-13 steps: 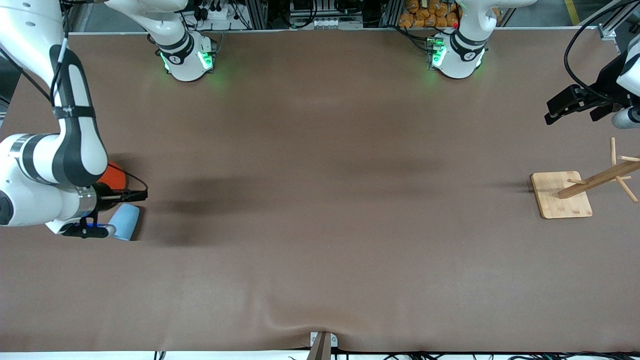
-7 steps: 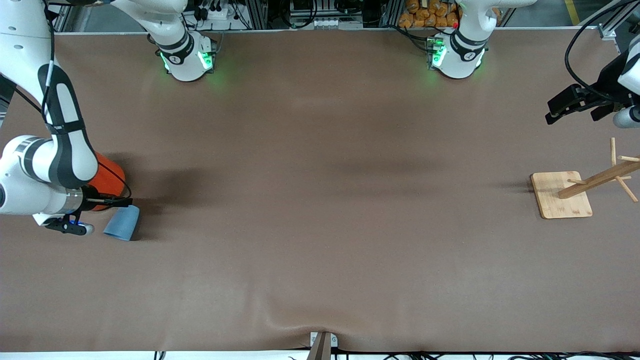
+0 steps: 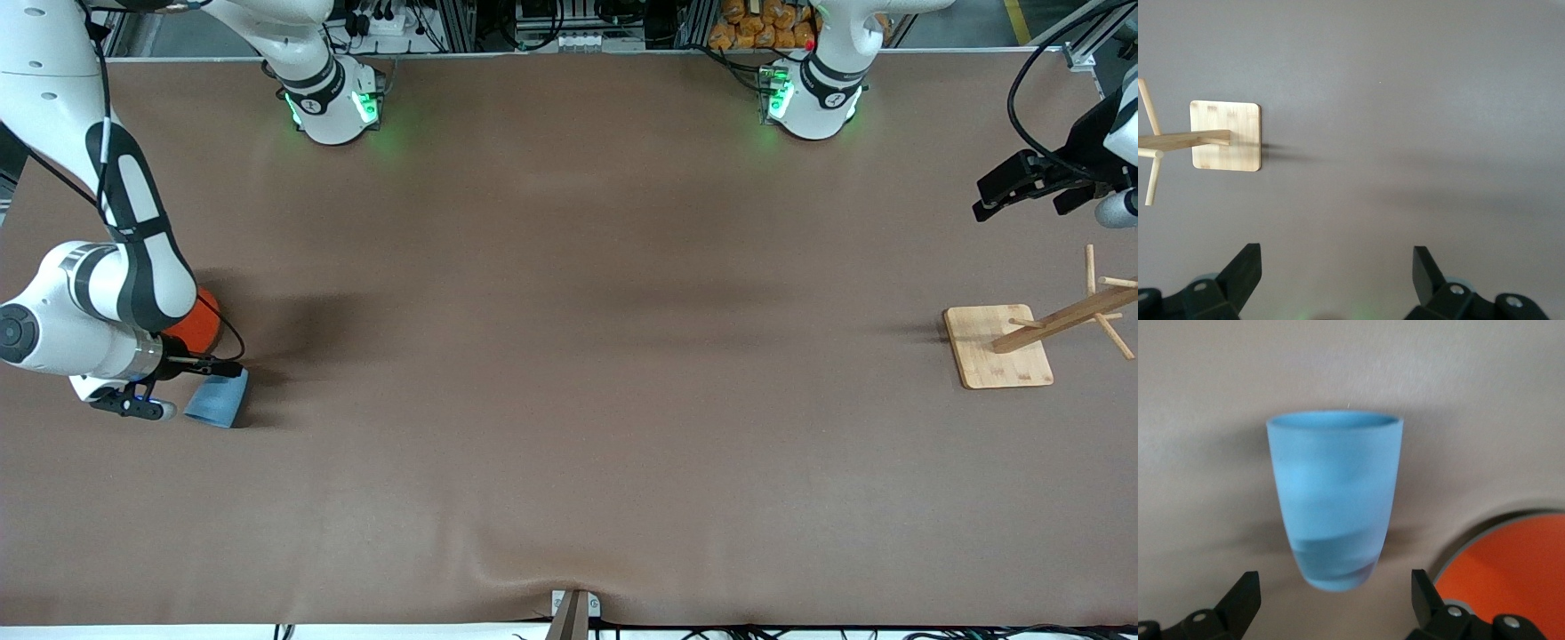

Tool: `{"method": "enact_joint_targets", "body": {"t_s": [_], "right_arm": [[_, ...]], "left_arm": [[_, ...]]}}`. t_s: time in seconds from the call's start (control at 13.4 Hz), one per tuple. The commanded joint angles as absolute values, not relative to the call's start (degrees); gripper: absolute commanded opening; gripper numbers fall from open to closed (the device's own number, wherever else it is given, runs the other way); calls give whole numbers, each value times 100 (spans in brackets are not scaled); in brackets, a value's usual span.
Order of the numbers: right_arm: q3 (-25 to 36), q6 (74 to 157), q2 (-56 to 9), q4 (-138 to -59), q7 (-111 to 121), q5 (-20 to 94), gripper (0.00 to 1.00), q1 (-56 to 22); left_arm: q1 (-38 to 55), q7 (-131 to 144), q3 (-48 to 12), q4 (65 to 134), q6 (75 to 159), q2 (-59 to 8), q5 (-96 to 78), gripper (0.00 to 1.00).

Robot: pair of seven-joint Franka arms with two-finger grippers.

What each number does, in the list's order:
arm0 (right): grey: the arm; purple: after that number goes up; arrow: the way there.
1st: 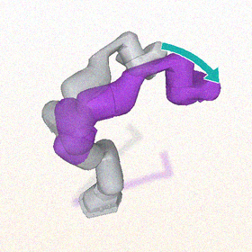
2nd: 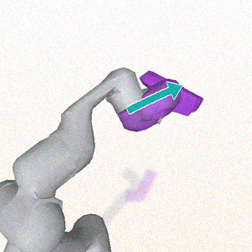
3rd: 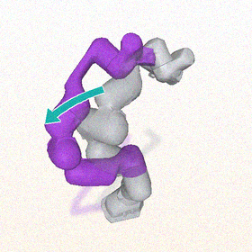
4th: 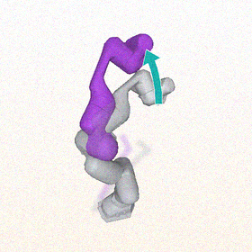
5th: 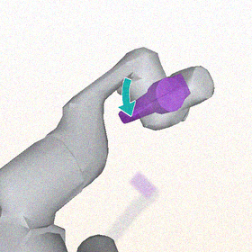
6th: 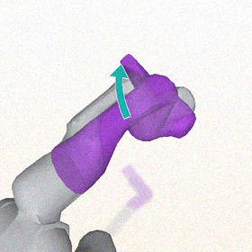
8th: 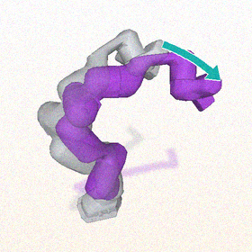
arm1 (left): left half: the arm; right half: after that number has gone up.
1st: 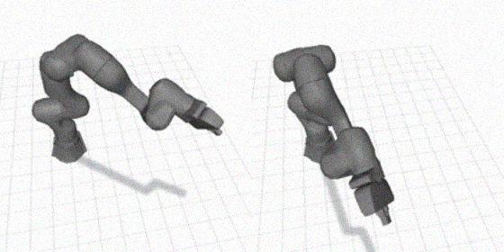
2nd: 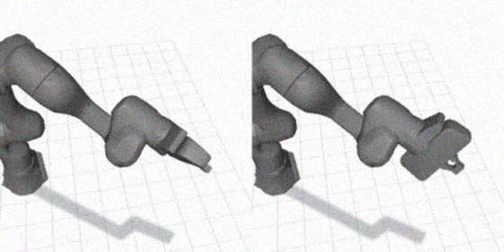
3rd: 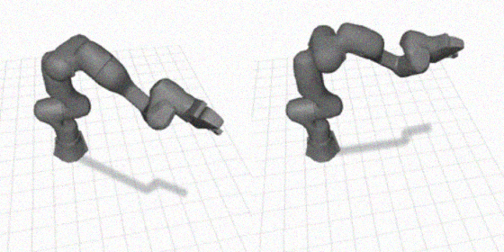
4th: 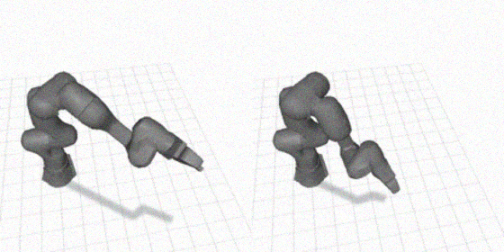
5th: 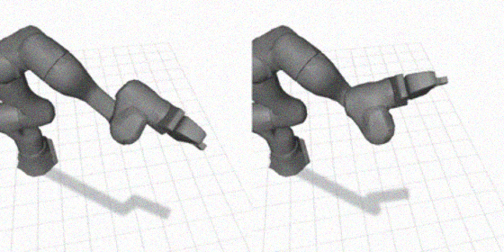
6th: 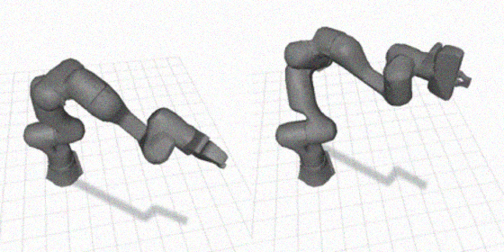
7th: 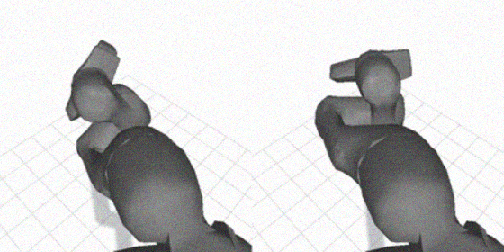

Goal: Flip cup
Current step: 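Lift the blue cup with the right gripper and carry it to mid-table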

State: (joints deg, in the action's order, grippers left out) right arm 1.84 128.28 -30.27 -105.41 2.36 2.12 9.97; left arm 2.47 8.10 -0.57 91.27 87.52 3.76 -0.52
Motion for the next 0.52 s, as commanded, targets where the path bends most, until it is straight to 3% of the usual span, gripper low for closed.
{"method": "enact_joint_targets", "body": {"t_s": [0.0,0.45], "right_arm": [[158,12946,-3356,-10293,220,-26,100,1046],[149,13263,-3709,-9967,246,-35,100,1002]], "left_arm": [[202,712,-123,9044,8631,404,44,100],[264,712,-149,9053,8631,396,35,100]]}}
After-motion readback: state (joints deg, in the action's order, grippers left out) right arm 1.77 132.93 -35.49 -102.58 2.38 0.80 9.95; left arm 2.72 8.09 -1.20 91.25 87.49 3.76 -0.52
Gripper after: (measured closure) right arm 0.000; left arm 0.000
